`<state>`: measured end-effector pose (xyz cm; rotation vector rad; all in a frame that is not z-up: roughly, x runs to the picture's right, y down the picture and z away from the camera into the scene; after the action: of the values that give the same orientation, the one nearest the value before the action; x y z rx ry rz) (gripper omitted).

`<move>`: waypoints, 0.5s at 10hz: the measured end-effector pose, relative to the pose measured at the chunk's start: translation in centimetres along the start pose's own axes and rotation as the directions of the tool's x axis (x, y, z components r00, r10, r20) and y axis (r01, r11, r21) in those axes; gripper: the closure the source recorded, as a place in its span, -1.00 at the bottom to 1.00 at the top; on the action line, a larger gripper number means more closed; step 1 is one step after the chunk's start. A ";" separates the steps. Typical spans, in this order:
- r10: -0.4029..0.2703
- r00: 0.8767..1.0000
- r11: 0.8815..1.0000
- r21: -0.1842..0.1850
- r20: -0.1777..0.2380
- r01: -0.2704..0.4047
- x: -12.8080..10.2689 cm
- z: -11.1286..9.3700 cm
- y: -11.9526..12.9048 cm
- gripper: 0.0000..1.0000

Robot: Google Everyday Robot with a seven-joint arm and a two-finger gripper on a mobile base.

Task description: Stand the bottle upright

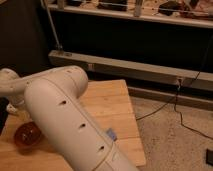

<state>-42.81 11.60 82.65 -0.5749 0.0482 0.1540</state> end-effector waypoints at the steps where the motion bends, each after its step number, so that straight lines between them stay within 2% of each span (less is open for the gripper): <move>1: -0.010 1.000 1.000 0.002 -0.004 0.010 0.3 0.4 -0.1 -0.54; 3: -0.011 1.000 1.000 -0.001 -0.002 0.011 0.6 1.2 -0.3 -0.17; 4: -0.004 1.000 1.000 -0.004 0.002 0.004 0.9 1.3 -0.5 -0.06; 5: 0.011 1.000 1.000 -0.004 0.008 -0.011 1.4 1.2 -1.0 -0.04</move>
<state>-41.28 11.60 84.05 -0.5782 0.0437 0.1674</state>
